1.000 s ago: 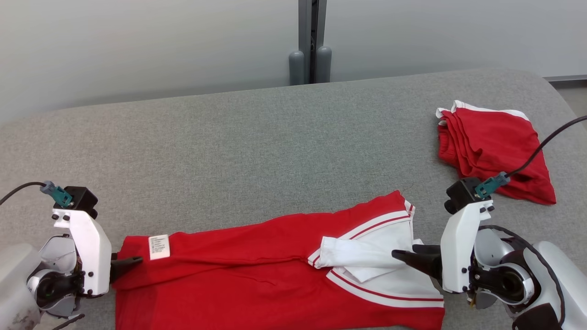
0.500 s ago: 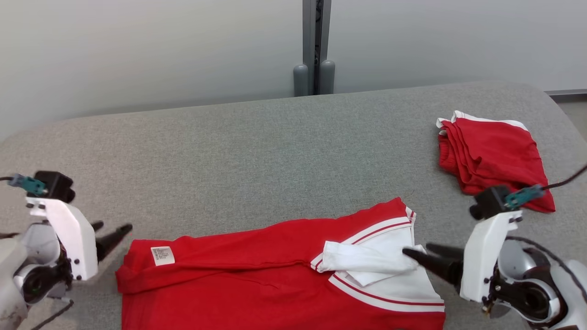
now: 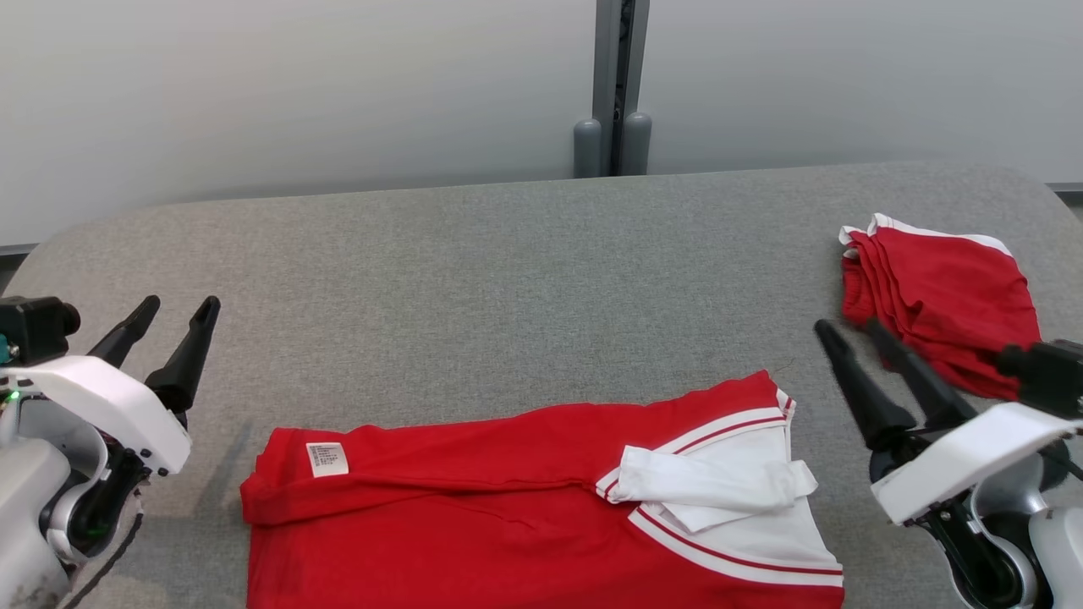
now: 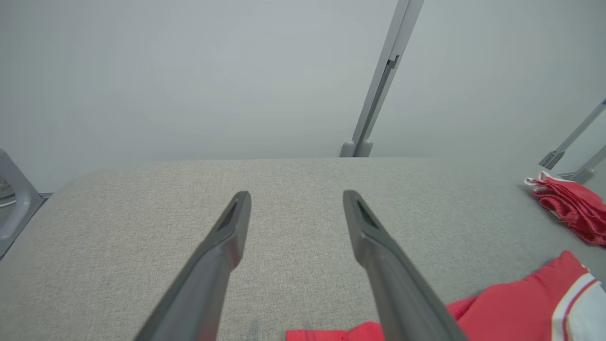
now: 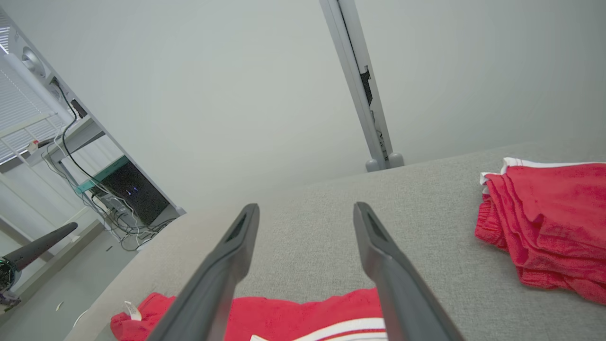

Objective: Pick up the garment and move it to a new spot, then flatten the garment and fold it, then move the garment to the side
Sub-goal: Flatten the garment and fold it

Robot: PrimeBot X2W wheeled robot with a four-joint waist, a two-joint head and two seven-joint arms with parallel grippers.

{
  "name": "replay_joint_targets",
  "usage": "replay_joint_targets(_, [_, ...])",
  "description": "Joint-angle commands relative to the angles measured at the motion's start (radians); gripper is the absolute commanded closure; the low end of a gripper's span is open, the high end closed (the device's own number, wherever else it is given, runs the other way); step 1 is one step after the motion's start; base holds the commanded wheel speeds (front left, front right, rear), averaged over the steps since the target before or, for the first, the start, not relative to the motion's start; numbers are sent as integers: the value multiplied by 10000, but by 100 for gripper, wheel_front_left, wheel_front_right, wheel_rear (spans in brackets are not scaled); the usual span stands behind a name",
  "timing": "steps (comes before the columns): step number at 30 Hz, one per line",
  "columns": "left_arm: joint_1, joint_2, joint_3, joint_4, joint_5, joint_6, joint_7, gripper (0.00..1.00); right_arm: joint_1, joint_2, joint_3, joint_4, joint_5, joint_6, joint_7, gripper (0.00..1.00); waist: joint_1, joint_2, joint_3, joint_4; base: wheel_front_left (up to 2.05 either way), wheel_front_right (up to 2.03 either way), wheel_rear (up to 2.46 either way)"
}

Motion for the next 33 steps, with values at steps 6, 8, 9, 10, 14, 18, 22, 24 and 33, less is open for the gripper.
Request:
replay_joint_targets(6, [1402, -213, 2033, -1167, 571, 777, -386, 0, 613, 367, -740, 449, -929, 3, -2096, 0, 0, -1, -40, 136, 0, 0, 0])
replay_joint_targets(8, [2258, -504, 3195, -1644, 1178, 1007, -380, 0, 801, 433, -1012, 733, -1737, 1, -2656, 0, 0, -1, -39, 176, 0, 0, 0])
replay_joint_targets(9, [2665, -677, 3692, -1884, 1560, 1105, -382, 0, 898, 597, -1067, 892, -1960, 3, -2859, 0, 0, -1, -40, 198, 0, 0, 0])
replay_joint_targets(10, [3048, -842, 4225, -2103, 1922, 1193, -383, 0, 967, 756, -1172, 999, -2103, 3, -3065, 0, 0, -1, -32, 215, 0, 0, 0])
replay_joint_targets(14, [4522, -1733, 5912, -2877, 3583, 1442, -386, 0, 1170, 1098, -1414, 1575, -2706, 1, -3557, 0, 0, -1, -10, 240, 0, 0, 0])
replay_joint_targets(18, [5610, -2649, 7325, -3305, 5120, 1482, -387, 0, 1135, 1275, -1234, 2156, -2773, 1, -3698, 0, 0, -1, 5, 208, 0, 0, 0])
replay_joint_targets(22, [6324, -3479, 8227, -3496, 6479, 1132, -388, 0, 984, 1308, -833, 2791, -2741, 3, -3629, 0, 0, -1, 83, 193, 0, 0, 0])
replay_joint_targets(24, [6575, -3805, 8576, -3450, 6893, 891, -388, 0, 907, 1231, -527, 3117, -2797, 1, -3458, 0, 0, -1, 133, 209, 0, 0, 0])
replay_joint_targets(33, [6586, -4791, 9334, -3100, 7813, -90, -389, 0, 488, 1323, -392, 4059, -2723, 1, -2685, 0, 0, -1, 286, 404, 0, 0, 0])
